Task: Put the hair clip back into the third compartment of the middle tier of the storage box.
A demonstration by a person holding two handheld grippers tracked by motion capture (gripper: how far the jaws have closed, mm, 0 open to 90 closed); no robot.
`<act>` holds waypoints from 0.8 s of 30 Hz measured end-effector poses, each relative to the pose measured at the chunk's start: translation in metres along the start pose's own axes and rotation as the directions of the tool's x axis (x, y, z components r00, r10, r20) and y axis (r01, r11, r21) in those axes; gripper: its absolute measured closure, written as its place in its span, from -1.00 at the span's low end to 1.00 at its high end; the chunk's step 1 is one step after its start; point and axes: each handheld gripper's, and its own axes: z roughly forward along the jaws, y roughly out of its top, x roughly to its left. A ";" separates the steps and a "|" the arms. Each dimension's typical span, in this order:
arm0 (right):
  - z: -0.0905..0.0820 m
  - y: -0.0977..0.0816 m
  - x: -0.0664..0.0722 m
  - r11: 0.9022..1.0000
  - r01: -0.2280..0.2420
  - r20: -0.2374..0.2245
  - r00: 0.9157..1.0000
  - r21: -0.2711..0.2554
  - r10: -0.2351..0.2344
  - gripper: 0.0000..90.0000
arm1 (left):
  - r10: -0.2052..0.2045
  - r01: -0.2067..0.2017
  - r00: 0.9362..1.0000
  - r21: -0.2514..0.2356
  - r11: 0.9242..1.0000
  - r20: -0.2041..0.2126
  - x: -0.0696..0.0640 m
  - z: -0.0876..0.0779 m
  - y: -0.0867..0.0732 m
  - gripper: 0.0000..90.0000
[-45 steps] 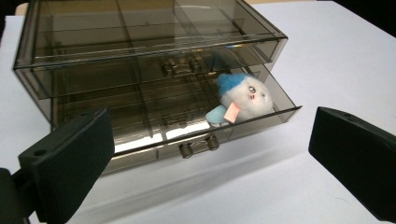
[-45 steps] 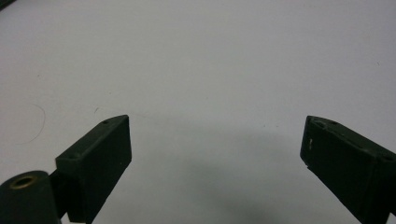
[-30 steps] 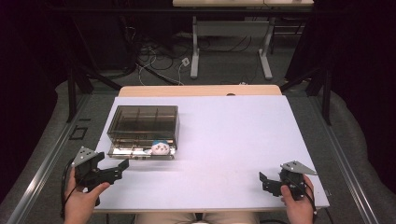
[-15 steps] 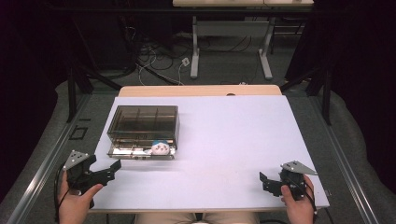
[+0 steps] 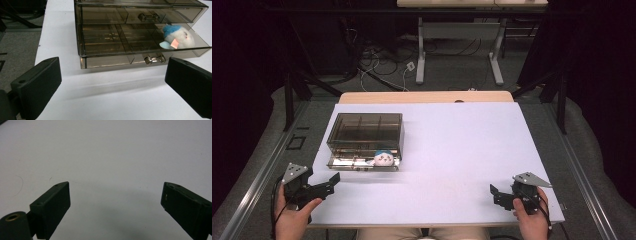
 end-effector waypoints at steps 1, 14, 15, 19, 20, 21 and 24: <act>0.000 0.000 0.000 1.000 0.000 0.000 1.000 0.000 0.000 -0.81 | 0.003 -0.003 1.000 0.003 1.000 -0.002 0.000 0.000 0.000 -0.98; 0.001 0.000 -0.002 1.000 0.003 -0.001 1.000 -0.002 -0.003 -0.81 | -0.019 0.019 1.000 0.012 1.000 0.001 0.005 0.005 -0.004 -0.97; 0.001 0.000 -0.001 1.000 -0.001 -0.004 1.000 0.000 0.001 -0.81 | -0.021 0.021 1.000 0.013 1.000 0.000 0.005 0.005 -0.004 -0.97; 0.001 0.000 -0.001 1.000 0.002 -0.007 1.000 0.000 -0.002 -0.81 | -0.026 0.026 1.000 0.016 1.000 0.000 0.007 0.006 -0.004 -0.97; 0.001 0.000 -0.001 1.000 0.001 -0.007 1.000 0.000 -0.001 -0.81 | -0.026 0.027 1.000 0.017 1.000 -0.002 0.007 0.006 -0.004 -0.97; 0.001 0.000 -0.001 1.000 0.002 -0.006 1.000 -0.001 -0.002 -0.81 | -0.025 0.025 1.000 0.019 1.000 -0.002 0.007 0.006 -0.004 -0.97; 0.001 0.000 -0.001 1.000 0.003 -0.006 1.000 -0.001 -0.003 -0.81 | -0.028 0.028 1.000 0.020 0.999 0.003 0.006 0.007 -0.005 -0.97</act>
